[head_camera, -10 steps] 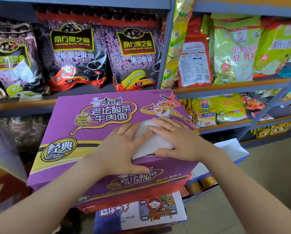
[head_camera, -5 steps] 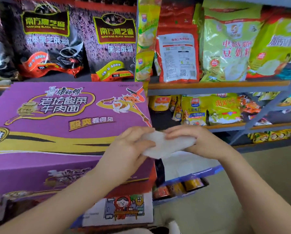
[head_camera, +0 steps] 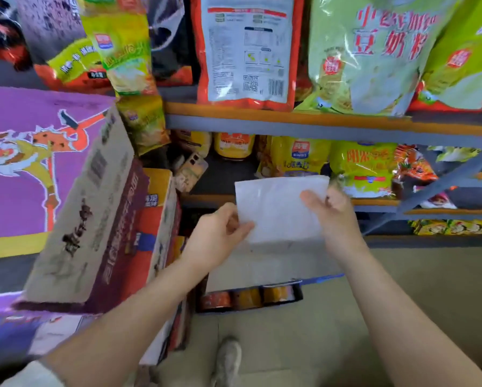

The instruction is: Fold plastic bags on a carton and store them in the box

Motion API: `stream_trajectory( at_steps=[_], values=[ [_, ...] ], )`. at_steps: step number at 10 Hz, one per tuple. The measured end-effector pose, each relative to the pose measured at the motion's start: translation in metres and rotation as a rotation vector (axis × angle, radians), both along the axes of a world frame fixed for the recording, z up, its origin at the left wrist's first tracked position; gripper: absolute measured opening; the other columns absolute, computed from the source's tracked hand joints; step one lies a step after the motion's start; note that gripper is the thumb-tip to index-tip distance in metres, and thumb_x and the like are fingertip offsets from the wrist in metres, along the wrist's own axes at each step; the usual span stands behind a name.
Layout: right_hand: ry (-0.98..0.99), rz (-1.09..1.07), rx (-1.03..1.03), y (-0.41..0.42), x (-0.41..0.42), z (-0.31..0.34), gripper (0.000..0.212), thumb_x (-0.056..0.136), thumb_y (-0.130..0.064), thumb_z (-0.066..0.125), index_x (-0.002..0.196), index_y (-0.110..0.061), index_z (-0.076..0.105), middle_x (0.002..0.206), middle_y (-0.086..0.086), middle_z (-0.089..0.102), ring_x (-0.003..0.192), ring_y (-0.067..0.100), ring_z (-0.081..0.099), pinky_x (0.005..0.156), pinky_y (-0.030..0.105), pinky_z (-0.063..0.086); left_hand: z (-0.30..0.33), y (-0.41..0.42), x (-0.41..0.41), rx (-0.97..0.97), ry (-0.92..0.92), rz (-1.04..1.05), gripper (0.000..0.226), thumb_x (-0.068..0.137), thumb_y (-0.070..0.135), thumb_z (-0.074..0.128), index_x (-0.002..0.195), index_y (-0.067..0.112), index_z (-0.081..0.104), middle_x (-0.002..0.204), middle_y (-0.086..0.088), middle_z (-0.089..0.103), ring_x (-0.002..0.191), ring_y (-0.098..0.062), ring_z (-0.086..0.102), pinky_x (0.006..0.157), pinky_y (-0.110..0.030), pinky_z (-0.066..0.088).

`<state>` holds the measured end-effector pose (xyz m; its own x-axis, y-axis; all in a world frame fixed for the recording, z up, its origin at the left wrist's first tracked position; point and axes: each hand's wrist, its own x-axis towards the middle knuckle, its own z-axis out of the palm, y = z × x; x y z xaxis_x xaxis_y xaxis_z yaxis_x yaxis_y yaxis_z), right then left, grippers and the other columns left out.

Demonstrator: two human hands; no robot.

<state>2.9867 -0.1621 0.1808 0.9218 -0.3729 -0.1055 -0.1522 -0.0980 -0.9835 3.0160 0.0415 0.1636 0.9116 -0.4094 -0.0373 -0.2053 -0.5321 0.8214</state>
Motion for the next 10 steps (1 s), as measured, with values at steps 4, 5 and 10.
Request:
stream_trajectory(
  at_steps=[4, 5, 10],
  values=[
    [0.784, 0.049, -0.096, -0.107, 0.032, -0.322, 0.040, 0.089, -0.018, 0.061, 0.064, -0.027, 0.032, 0.066, -0.004, 0.033, 0.057, 0.010, 0.034, 0.052, 0.022, 0.028, -0.219, -0.070, 0.072, 0.357, 0.107, -0.075, 0.017, 0.087, 0.017, 0.056, 0.098, 0.010, 0.065, 0.087, -0.003, 0.068, 0.084, -0.022, 0.064, 0.074, -0.027, 0.047],
    [0.928, 0.097, -0.087, -0.109, 0.033, -0.386, 0.030, 0.091, -0.015, 0.057, 0.065, -0.017, 0.043, 0.067, 0.004, 0.042, 0.060, 0.018, 0.041, 0.057, 0.027, 0.035, -0.262, -0.076, 0.083, 0.438, -0.093, -0.228, 0.030, 0.081, 0.032, 0.047, 0.093, 0.011, 0.066, 0.088, -0.004, 0.068, 0.082, -0.025, 0.064, 0.070, -0.030, 0.051],
    [1.110, 0.245, -0.399, -0.111, 0.079, -0.467, 0.033, 0.095, -0.021, 0.049, 0.117, 0.004, 0.055, 0.118, 0.019, 0.060, 0.110, 0.034, 0.055, 0.088, 0.035, 0.043, -0.319, -0.077, 0.096, 0.381, -0.080, -0.206, 0.046, 0.077, 0.040, 0.040, 0.097, 0.008, 0.066, 0.092, -0.007, 0.068, 0.086, -0.029, 0.062, 0.069, -0.037, 0.052]
  ],
)
